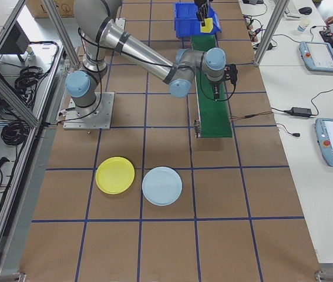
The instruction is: Move block left to right into plate
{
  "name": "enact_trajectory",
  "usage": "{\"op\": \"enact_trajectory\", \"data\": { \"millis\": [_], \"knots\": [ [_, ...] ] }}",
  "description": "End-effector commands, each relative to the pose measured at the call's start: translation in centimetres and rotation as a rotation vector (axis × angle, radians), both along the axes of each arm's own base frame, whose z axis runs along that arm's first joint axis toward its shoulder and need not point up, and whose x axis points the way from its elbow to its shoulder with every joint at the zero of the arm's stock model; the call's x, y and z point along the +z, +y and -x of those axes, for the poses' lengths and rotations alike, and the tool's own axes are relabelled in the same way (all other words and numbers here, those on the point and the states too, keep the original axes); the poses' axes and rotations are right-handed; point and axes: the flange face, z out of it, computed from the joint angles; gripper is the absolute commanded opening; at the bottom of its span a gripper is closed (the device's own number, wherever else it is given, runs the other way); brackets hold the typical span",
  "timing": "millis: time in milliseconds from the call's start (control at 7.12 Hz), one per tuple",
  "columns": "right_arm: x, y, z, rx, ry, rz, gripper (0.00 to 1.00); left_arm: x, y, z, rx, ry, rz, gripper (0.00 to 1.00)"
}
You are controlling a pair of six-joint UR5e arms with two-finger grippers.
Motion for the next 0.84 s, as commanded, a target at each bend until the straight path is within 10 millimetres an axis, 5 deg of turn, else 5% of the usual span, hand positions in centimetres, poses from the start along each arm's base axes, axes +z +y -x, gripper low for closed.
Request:
{"op": "enact_trajectory", "data": {
  "millis": [0,140,421,702],
  "knots": [
    [-1.4,-0.6,0.2,-0.003,-0.008,0.0,0.99,-3.7,0.1,0.5,-0.007,-0.008,-0.01,0.57],
    [-1.1,-0.7,0.1,-0.02,-0.015,-0.002,0.99,-1.8,-0.1,0.4,0.008,-0.005,0.022,1.0],
    [-0.2,-1.2,0.2,-0.054,-0.025,0.003,1.0,4.3,1.9,-0.6,0.062,-0.073,0.065,1.0],
    [-0.2,-1.1,0.0,-0.129,-0.047,-0.026,1.0,10.1,6.2,-2.3,0.091,-0.153,-0.002,1.0]
  ]
}}
